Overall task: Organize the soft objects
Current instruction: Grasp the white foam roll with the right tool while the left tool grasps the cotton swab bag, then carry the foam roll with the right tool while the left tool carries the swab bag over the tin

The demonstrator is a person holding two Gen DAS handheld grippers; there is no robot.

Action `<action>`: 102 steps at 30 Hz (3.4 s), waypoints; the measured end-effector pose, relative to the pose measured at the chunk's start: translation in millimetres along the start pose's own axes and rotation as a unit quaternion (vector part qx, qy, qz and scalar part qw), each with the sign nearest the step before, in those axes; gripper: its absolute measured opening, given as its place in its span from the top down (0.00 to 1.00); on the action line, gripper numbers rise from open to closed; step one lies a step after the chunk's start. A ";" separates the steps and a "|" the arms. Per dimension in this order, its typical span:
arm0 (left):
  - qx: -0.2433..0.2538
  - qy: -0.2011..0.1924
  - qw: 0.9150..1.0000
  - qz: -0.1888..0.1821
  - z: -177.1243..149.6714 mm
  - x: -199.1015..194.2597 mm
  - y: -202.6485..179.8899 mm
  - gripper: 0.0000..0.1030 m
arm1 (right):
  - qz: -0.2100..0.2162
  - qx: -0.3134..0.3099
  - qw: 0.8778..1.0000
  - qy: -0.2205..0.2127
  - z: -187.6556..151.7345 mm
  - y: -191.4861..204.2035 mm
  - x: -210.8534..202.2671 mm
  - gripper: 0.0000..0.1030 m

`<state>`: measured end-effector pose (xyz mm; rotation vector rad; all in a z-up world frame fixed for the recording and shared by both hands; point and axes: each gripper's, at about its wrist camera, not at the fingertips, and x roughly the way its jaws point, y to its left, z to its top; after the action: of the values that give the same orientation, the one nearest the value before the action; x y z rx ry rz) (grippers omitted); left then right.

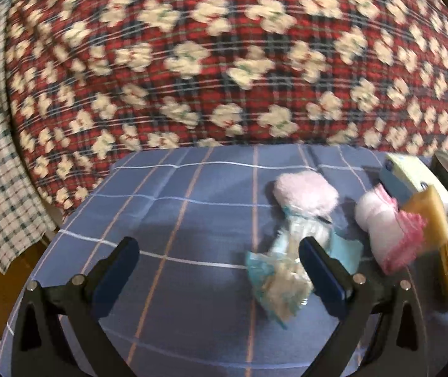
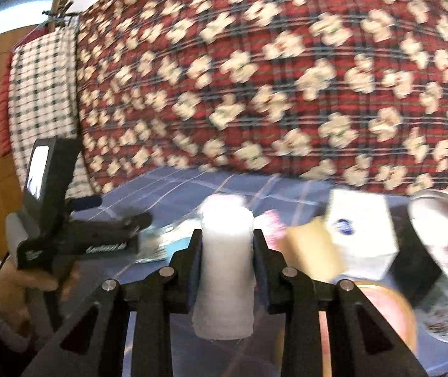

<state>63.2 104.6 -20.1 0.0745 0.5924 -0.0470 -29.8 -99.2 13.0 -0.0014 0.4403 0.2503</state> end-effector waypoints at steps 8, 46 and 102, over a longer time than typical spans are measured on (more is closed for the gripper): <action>0.071 0.036 0.997 0.001 0.1 12.8 -28.8 0.00 | 0.003 0.029 1.000 -0.006 4.0 -22.5 -9.7 0.68; -0.058 -0.028 0.988 -0.140 6.3 -13.0 -31.5 0.64 | -0.048 0.028 0.996 -0.074 7.6 -51.1 -33.8 0.68; 0.020 -0.094 0.972 -0.215 19.8 -83.1 -257.6 0.64 | -0.235 0.065 0.961 -0.129 -1.6 -230.1 -109.0 0.68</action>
<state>-11.5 -151.8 28.2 -0.0216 0.4096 -0.4825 -70.6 -348.4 45.4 0.0538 0.1849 -0.2460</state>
